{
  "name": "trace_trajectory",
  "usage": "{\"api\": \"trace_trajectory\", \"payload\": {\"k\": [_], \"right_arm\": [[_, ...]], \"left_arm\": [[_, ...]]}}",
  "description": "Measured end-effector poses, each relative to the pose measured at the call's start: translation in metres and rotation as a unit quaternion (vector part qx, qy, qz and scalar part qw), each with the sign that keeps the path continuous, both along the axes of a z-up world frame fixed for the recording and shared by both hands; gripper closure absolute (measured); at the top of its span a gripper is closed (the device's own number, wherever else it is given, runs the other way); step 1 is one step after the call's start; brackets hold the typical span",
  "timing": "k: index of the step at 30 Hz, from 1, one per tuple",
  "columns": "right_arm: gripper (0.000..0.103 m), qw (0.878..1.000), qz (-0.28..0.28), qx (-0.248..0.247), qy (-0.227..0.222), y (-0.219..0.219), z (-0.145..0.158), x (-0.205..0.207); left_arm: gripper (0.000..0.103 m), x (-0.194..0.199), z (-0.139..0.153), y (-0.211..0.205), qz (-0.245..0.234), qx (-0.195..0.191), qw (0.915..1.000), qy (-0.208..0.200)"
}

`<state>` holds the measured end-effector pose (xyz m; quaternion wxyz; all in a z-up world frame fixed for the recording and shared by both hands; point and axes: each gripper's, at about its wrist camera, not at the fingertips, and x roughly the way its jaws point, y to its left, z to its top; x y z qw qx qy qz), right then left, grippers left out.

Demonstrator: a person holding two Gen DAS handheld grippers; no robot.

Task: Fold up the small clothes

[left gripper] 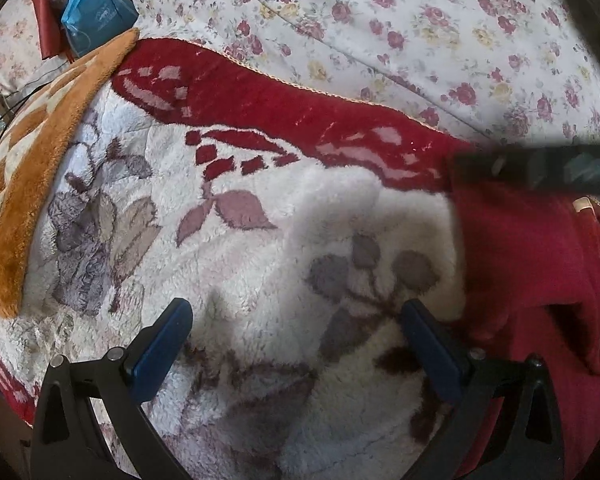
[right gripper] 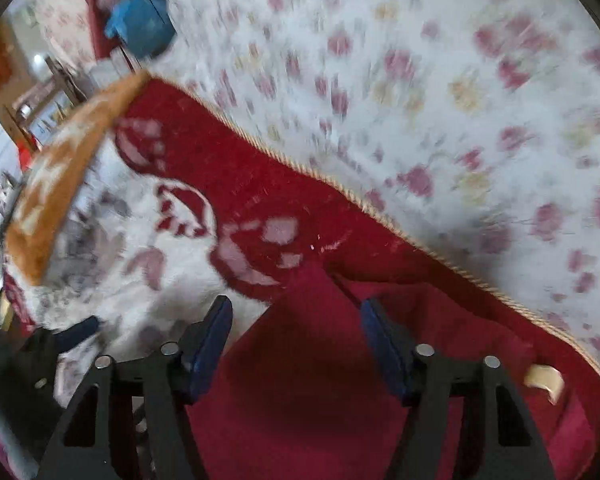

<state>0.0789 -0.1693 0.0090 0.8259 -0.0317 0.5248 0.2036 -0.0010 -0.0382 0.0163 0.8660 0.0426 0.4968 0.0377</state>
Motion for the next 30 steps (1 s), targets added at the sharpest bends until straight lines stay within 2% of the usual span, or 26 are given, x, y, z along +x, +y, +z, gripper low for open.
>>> {"api": "trace_trajectory", "payload": {"k": [1, 3, 5, 9, 11, 13, 15, 16, 17, 18, 19, 20, 23, 25, 27, 30], "right_arm": [[0.082, 1.000, 0.007, -0.006, 0.014, 0.003, -0.006, 0.003], [0.091, 1.000, 0.019, 0.001, 0.010, 0.005, -0.004, 0.000], [0.093, 0.999, 0.012, 0.040, 0.009, 0.000, 0.006, 0.003], [0.097, 0.995, -0.014, 0.100, -0.005, 0.000, 0.011, 0.017], [0.097, 0.994, -0.025, 0.104, 0.003, 0.005, 0.000, 0.023], [0.097, 0.995, -0.034, 0.091, 0.008, 0.010, -0.010, 0.021], [0.094, 0.993, -0.042, 0.114, 0.010, 0.002, -0.003, 0.011], [0.087, 0.991, -0.045, 0.122, 0.005, -0.005, 0.005, 0.004], [0.073, 0.991, -0.044, 0.128, -0.003, -0.014, 0.018, -0.007], [0.065, 0.990, -0.041, 0.131, -0.014, -0.024, 0.030, -0.018], [0.051, 0.990, -0.041, 0.129, -0.026, -0.036, 0.043, -0.033], [0.043, 0.991, -0.049, 0.117, -0.038, -0.052, 0.056, -0.050], [0.039, 0.991, -0.097, 0.067, -0.060, -0.108, 0.082, -0.093], [0.033, 0.985, -0.154, 0.026, -0.072, -0.154, 0.089, -0.119], [0.032, 0.975, -0.212, -0.001, -0.063, -0.199, 0.084, -0.142], [0.032, 0.962, -0.269, -0.004, -0.035, -0.241, 0.068, -0.165]], "left_arm": [[0.000, 0.001, 0.000, 0.002, 0.002, -0.003, 1.0000, 0.001], [0.000, 0.001, 0.002, 0.005, 0.007, -0.005, 1.0000, 0.002], [0.000, 0.001, 0.010, 0.011, 0.014, -0.004, 0.9998, -0.013], [0.000, -0.004, 0.039, 0.025, 0.047, 0.004, 0.9961, -0.074], [0.000, -0.004, 0.046, 0.030, 0.057, 0.001, 0.9942, -0.091], [0.000, -0.003, 0.048, 0.030, 0.052, -0.019, 0.9943, -0.091], [0.000, -0.002, 0.046, 0.025, 0.038, -0.039, 0.9951, -0.082], [0.000, -0.002, 0.046, 0.022, 0.030, -0.046, 0.9953, -0.079], [0.000, -0.002, 0.044, 0.016, 0.017, -0.053, 0.9955, -0.077], [0.000, -0.003, 0.044, 0.013, 0.007, -0.057, 0.9955, -0.076], [0.000, -0.003, 0.043, 0.009, -0.002, -0.060, 0.9955, -0.074], [0.000, -0.001, 0.042, 0.005, -0.010, -0.064, 0.9955, -0.070], [0.000, 0.003, 0.030, -0.005, -0.022, -0.063, 0.9967, -0.047], [0.000, 0.006, 0.017, -0.012, -0.022, -0.033, 0.9987, -0.033], [0.000, 0.007, 0.008, -0.014, -0.019, -0.008, 0.9996, -0.020], [0.000, 0.006, 0.006, -0.013, -0.013, -0.008, 0.9996, -0.023]]}}
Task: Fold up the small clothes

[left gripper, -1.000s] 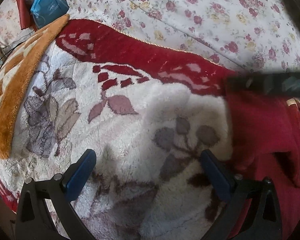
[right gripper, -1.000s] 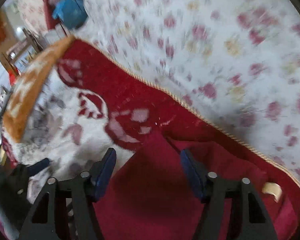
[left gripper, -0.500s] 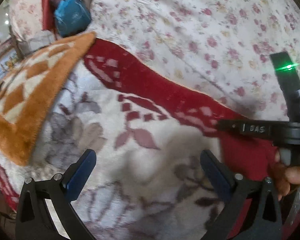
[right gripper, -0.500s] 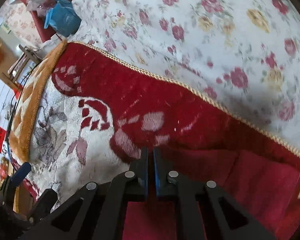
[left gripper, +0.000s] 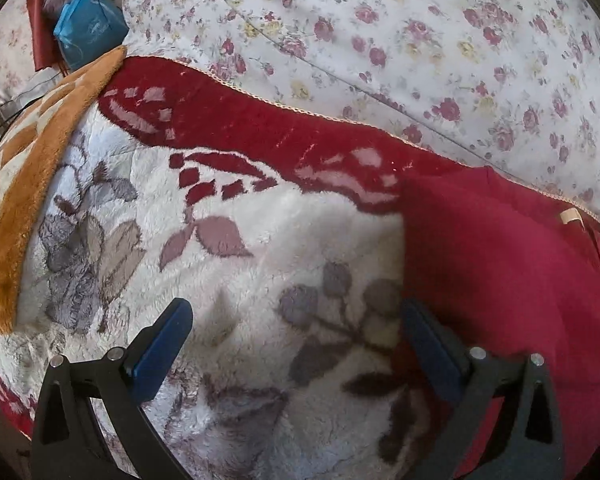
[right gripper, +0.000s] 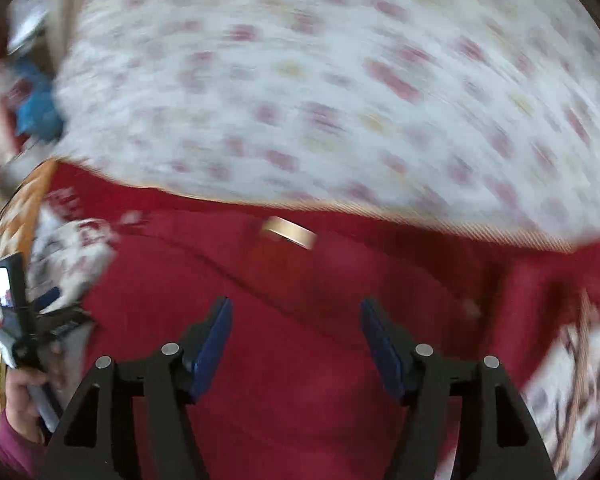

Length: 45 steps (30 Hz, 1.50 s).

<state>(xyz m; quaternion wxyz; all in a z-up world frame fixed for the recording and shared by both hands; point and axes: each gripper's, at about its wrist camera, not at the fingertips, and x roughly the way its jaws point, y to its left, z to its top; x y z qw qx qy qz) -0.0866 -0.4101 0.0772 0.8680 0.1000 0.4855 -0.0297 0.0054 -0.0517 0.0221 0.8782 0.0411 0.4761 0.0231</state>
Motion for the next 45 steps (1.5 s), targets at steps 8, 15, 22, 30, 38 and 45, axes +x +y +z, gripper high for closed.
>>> {"api": "trace_trajectory", "payload": {"k": [8, 15, 22, 30, 38, 45], "right_arm": [[0.046, 0.999, -0.015, 0.020, 0.038, -0.004, -0.051, -0.021], [0.045, 1.000, -0.017, -0.007, 0.018, 0.009, -0.037, -0.036], [0.056, 0.999, -0.042, -0.005, 0.026, 0.008, -0.056, -0.034], [0.094, 0.993, -0.048, -0.093, -0.063, 0.008, 0.006, -0.030], [0.085, 0.991, -0.112, -0.069, 0.006, -0.030, -0.035, -0.013], [0.075, 0.994, -0.088, -0.040, -0.051, -0.019, -0.014, -0.032]], "left_arm": [[0.000, -0.004, 0.003, 0.000, -0.001, 0.004, 1.0000, -0.003], [0.000, -0.003, 0.004, 0.001, 0.001, -0.002, 1.0000, 0.000], [0.000, -0.003, 0.005, 0.000, 0.000, 0.000, 1.0000, -0.001], [0.000, -0.013, 0.037, 0.016, 0.027, -0.061, 0.9957, -0.064], [0.000, -0.006, 0.010, -0.011, -0.020, -0.056, 0.9982, -0.006], [0.000, -0.006, 0.001, -0.018, -0.019, -0.034, 0.9992, -0.004]]}}
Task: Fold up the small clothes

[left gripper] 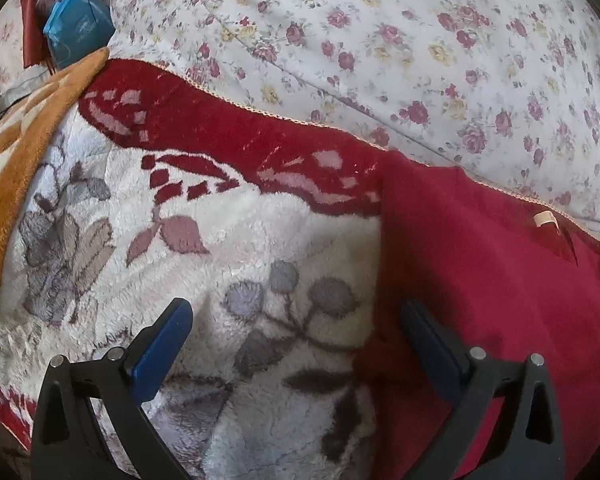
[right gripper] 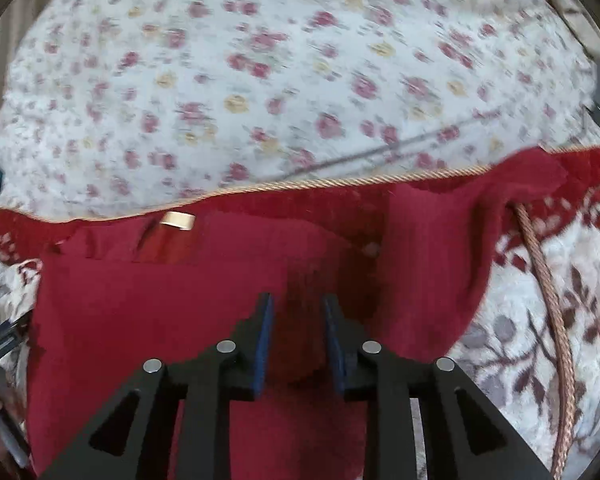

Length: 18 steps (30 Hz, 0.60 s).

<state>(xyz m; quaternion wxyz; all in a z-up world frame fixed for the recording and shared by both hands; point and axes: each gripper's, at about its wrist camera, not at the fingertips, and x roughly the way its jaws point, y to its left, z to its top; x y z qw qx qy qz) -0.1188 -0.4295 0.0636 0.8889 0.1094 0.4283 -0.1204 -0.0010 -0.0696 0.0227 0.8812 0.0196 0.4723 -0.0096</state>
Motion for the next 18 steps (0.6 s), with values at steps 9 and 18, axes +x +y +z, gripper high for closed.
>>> {"api": "trace_trajectory", "payload": {"k": [9, 18], "right_arm": [[0.064, 0.999, 0.017, 0.022, 0.039, 0.002, -0.030, 0.019], [0.041, 0.994, -0.102, 0.040, 0.012, -0.080, -0.008, -0.028]], "left_arm": [[0.000, -0.008, 0.013, -0.002, -0.005, -0.016, 0.9996, -0.023], [0.000, -0.027, 0.029, -0.022, -0.053, -0.029, 0.9966, -0.056]]}}
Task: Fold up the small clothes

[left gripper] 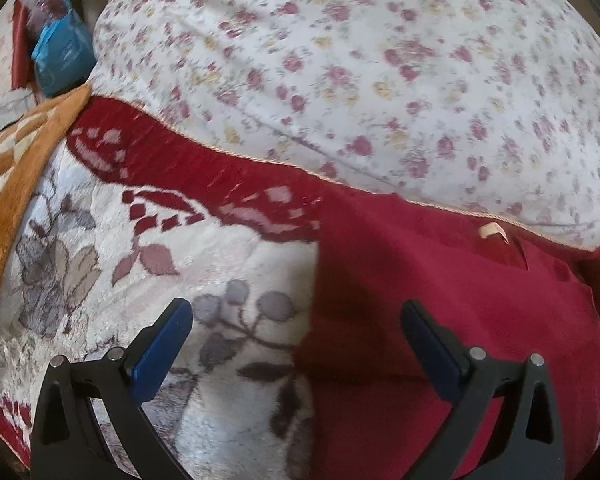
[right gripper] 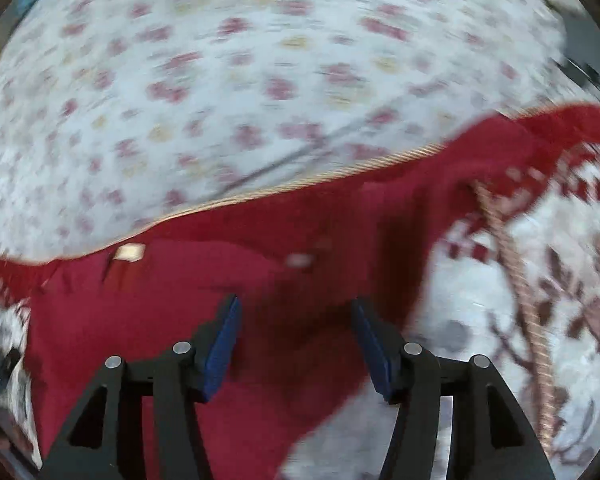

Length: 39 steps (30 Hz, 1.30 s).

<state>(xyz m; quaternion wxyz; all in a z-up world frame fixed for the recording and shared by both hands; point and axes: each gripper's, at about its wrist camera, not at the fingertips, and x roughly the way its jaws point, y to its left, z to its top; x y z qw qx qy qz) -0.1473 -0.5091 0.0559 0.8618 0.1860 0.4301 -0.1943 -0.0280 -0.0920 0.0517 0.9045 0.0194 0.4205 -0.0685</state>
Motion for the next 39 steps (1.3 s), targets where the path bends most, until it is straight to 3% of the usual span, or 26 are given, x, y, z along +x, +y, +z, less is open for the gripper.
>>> {"api": "trace_trajectory", "payload": {"k": [5, 10, 17, 21, 26, 32, 39], "right_arm": [[0.041, 0.997, 0.070, 0.009, -0.024, 0.043, 0.002, -0.002], [0.041, 0.989, 0.146, 0.008, -0.016, 0.098, -0.005, 0.021], [0.041, 0.988, 0.151, 0.002, 0.024, 0.116, -0.043, 0.057], [0.041, 0.987, 0.156, -0.004, 0.023, 0.119, -0.039, 0.057], [0.037, 0.992, 0.128, 0.009, 0.000, 0.081, -0.015, 0.025], [0.028, 0.999, 0.003, 0.042, -0.027, -0.016, -0.001, -0.020], [0.026, 0.985, -0.110, 0.112, -0.074, -0.099, -0.008, -0.045]], "left_arm": [[0.000, 0.002, -0.016, -0.013, -0.019, 0.023, 0.9993, 0.021], [0.000, 0.005, -0.022, -0.014, -0.020, 0.029, 0.9988, 0.033], [0.000, 0.009, -0.030, -0.011, -0.019, 0.018, 0.9983, 0.053], [0.000, 0.011, -0.032, -0.010, -0.018, 0.012, 0.9979, 0.061], [0.000, 0.011, -0.032, -0.010, -0.018, 0.011, 0.9978, 0.062], [0.000, 0.010, -0.033, -0.010, -0.015, 0.015, 0.9980, 0.059], [0.000, 0.009, -0.033, -0.011, -0.014, 0.015, 0.9981, 0.058]]}}
